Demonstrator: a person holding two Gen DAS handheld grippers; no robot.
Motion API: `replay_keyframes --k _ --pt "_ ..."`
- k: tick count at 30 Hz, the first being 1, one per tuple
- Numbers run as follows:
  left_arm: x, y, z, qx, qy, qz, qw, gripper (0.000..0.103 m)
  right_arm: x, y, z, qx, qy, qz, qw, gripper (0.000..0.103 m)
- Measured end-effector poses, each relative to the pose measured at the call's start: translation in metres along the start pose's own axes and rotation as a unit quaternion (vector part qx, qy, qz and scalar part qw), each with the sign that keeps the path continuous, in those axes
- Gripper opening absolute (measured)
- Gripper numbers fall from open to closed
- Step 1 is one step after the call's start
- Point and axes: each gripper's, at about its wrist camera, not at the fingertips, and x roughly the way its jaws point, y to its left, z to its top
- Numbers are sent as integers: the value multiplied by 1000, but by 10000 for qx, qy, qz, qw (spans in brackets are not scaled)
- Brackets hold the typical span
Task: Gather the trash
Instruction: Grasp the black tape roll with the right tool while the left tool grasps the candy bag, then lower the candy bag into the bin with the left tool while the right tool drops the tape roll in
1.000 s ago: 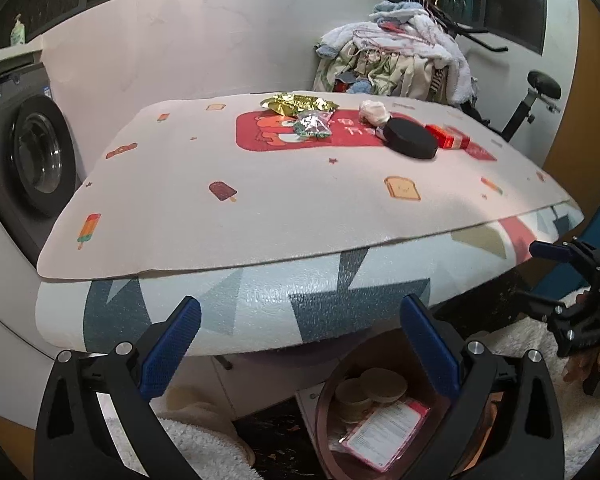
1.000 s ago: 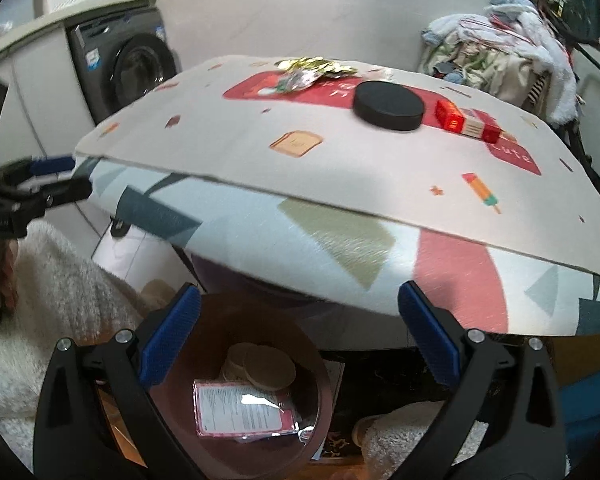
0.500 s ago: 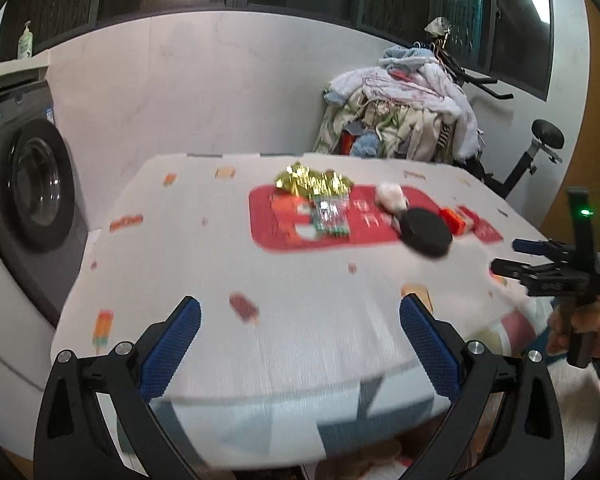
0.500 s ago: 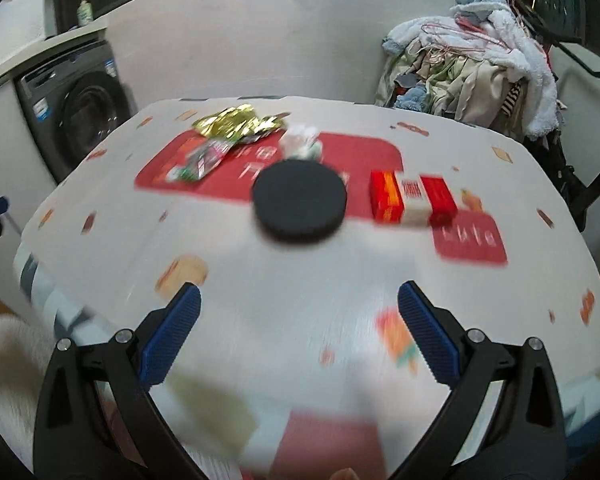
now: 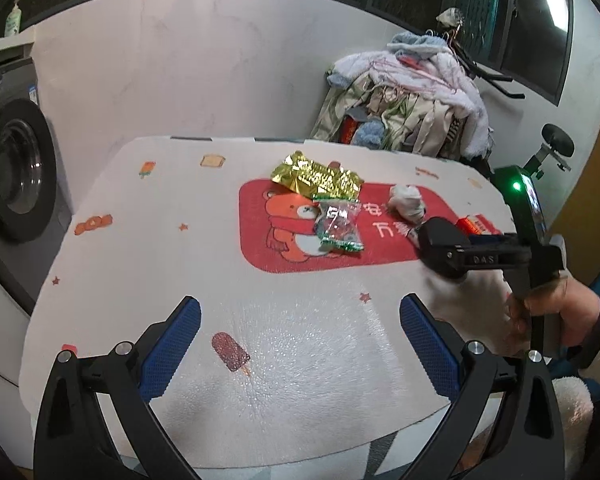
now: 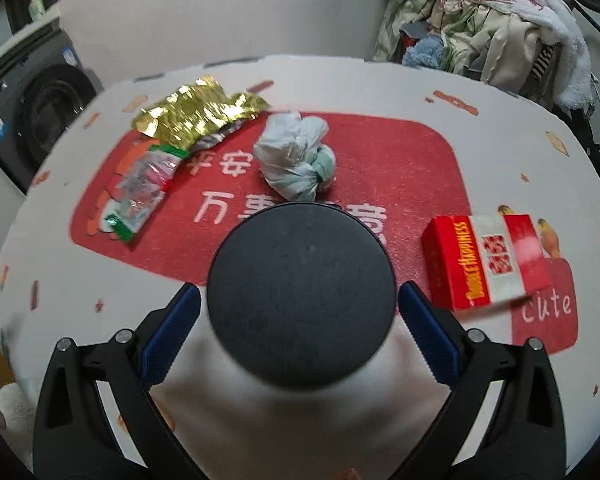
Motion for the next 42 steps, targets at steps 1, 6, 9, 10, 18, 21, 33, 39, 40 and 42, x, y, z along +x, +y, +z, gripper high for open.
replay_keyframes --k 1,6,9,10,18,21,33,39,40,42 --pt "3 0 -1 31 15 2 10000 97 4 0 1 28 43 -53 10000 97" --pt "13 3 1 -19 55 -125 9999 96 7 1 -2 2 -27 62 10000 93" --pt "26 -1 10 67 183 -472 9987 75 -5 2 -4 -52 -203 311 9993 93" --pt "34 -5 14 151 274 -598 9977 73 -14 1 -5 -73 -323 424 9986 93" --pt "121 -25 59 285 755 -859 9930 62 -60 -3 -25 -82 -973 421 9943 93" --pt "149 -30 74 306 827 -811 9928 62 -75 -12 -36 -43 -1144 140 9933 93" --pt "189 -42 73 579 1089 -447 9914 20 -95 -55 -71 541 -1221 5 9910 93" --pt "138 -53 53 754 1057 -799 9883 20 -107 -47 -84 506 -1260 130 9907 93" --pt "127 -56 49 802 1034 -835 9879 20 -109 -44 -86 483 -1269 136 9906 93" --pt "102 -60 39 854 980 -933 9871 20 -115 -39 -90 437 -1284 176 9906 93"
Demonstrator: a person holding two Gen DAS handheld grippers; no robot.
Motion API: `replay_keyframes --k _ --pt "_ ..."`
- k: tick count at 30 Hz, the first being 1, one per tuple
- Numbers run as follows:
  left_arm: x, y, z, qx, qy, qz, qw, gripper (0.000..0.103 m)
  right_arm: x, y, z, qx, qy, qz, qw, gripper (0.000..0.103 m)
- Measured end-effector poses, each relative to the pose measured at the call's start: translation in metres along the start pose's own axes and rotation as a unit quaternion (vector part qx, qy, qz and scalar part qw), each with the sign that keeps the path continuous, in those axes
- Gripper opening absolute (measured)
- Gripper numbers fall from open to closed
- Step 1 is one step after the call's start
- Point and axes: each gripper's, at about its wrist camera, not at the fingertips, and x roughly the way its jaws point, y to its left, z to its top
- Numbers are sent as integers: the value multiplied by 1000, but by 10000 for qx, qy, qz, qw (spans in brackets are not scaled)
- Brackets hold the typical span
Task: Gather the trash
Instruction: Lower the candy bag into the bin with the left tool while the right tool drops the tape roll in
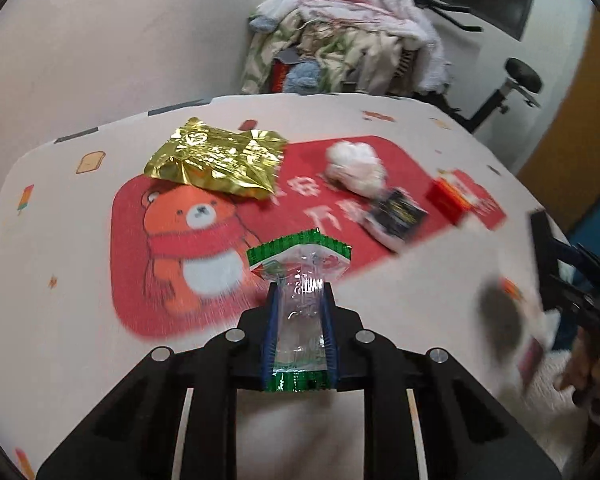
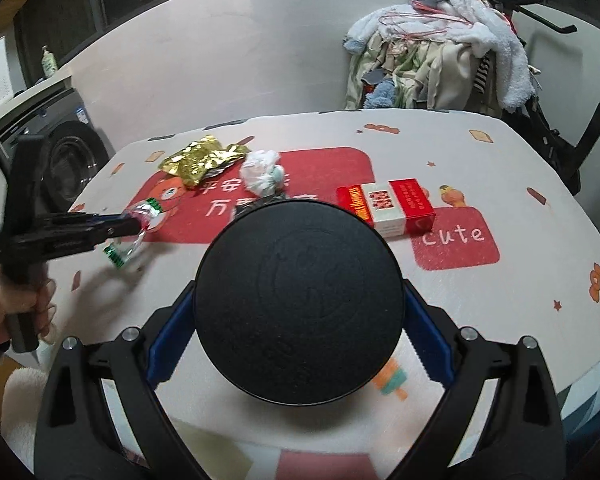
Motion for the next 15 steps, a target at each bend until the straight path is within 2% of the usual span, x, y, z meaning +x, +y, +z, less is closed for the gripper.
replay_keyframes --k 9,15 --pt "-68 -42 -65 144 -155 -200 9996 20 -35 25 -24 -216 -14 101 9997 93" --pt "-89 -68 -108 242 -124 -366 9990 20 -61 31 -38 -284 -74 108 9995 93"
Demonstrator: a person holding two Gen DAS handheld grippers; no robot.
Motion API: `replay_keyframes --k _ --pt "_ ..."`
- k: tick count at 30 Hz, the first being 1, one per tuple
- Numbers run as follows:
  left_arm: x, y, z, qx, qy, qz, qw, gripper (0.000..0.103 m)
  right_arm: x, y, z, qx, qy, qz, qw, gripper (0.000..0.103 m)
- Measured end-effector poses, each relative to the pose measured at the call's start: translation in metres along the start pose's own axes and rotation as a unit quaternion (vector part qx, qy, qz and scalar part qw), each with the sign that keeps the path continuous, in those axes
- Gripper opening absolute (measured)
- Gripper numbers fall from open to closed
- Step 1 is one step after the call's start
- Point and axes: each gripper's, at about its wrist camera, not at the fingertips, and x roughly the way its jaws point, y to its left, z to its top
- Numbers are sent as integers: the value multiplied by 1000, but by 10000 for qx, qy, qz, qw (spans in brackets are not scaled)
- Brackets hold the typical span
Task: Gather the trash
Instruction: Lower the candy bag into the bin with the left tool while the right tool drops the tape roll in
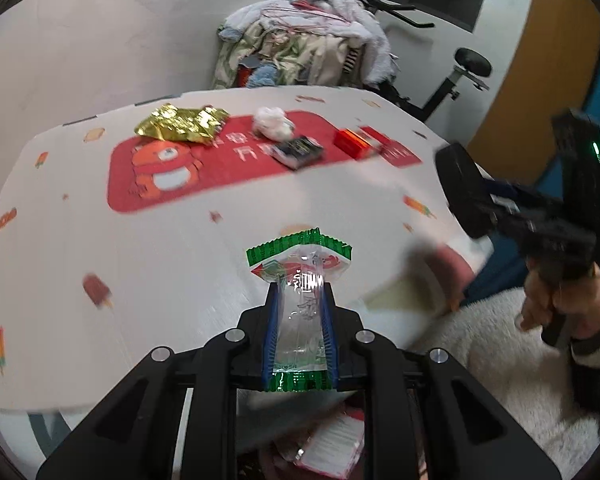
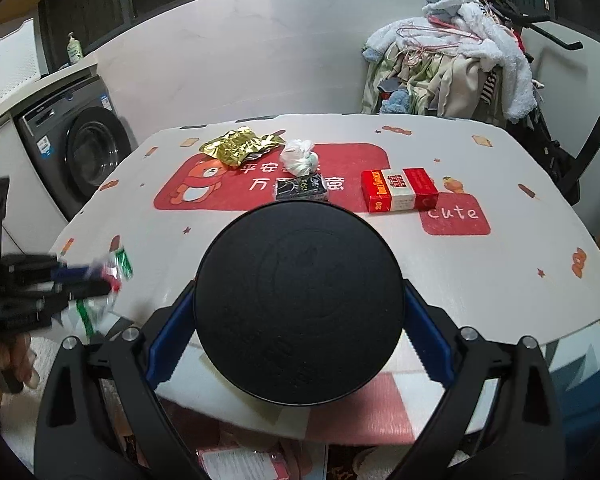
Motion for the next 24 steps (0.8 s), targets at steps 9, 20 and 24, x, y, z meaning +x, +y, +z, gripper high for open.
replay_keyframes --k 9,20,24 --pt "-9 -44 -51 616 264 -291 9973 21 -24 4 -22 -84 -11 -52 10000 93" --pt "16 -56 -95 761 926 -552 9913 45 -29 6 -34 -144 40 -78 9999 93" --pt "0 -54 -92 671 553 -587 9945 71 -30 9 -41 -234 35 -68 9997 93"
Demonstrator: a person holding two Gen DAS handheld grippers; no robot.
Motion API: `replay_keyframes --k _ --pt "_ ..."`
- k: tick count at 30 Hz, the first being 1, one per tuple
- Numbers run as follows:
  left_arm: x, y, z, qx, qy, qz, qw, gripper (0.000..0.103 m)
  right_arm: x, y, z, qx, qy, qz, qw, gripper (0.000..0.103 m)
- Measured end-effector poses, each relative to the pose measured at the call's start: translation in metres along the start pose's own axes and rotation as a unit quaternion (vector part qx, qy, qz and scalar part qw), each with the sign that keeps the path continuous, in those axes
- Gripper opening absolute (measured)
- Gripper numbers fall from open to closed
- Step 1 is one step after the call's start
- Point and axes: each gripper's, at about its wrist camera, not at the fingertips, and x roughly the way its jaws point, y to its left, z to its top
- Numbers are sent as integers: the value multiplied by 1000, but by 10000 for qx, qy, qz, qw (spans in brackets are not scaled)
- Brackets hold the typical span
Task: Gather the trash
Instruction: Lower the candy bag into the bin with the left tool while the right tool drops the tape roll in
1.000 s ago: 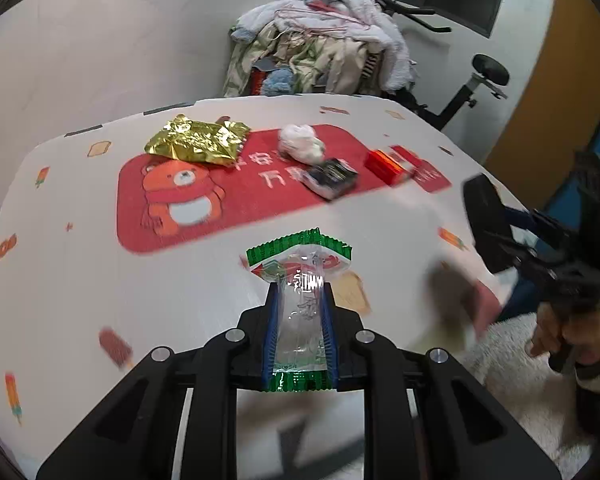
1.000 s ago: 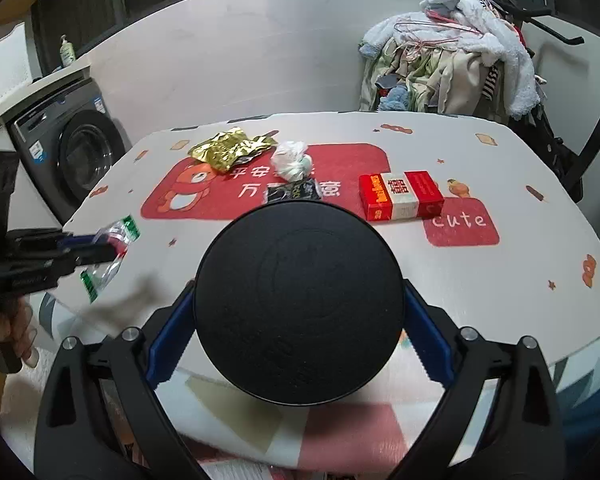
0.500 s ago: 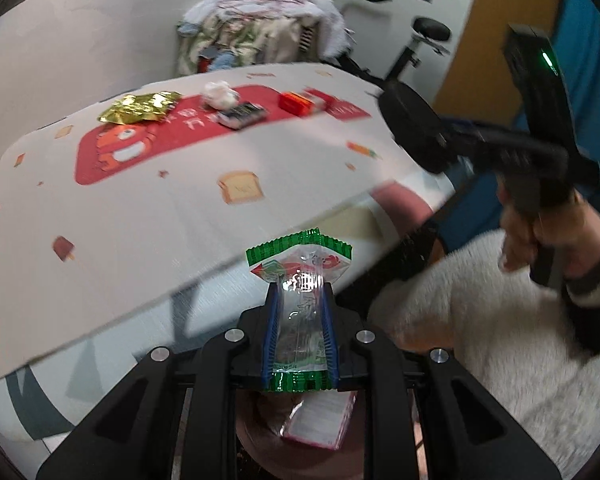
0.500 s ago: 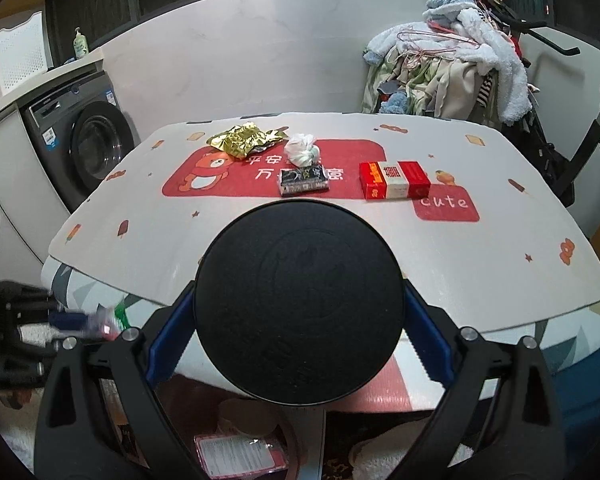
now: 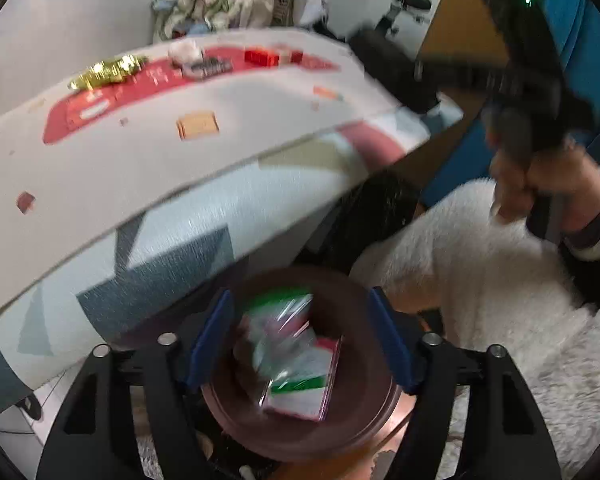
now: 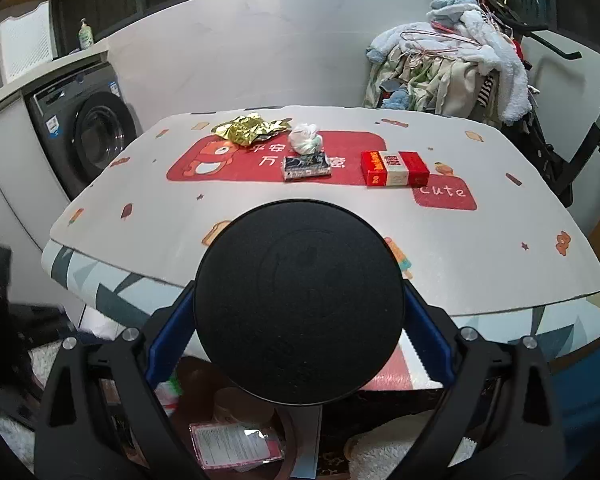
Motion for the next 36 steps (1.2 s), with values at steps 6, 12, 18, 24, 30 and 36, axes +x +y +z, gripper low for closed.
replay_keyframes --k 6,12,18,24,30,36 --pt "-34 9 4 -177 -571 382 9975 83 5 11 -18 -98 221 157 9996 93" --pt "-68 17 -7 -237 -1025 931 9901 92 18 41 -48 -500 577 497 9958 93" --pt "-82 30 -18 -504 -1331 1239 9820 93 31 72 -73 -915 862 850 9884 93" --pt "-83 40 -23 -804 -1475 1448 9751 94 47 98 -94 -1370 1209 1145 9765 93" --pt "-76 44 -24 -933 -1432 1497 9738 94 75 113 -116 -1739 1737 1145 9625 93" --pt "-71 52 -23 -1095 -1357 1434 9742 94 98 109 -121 -1524 2091 1046 9602 93"
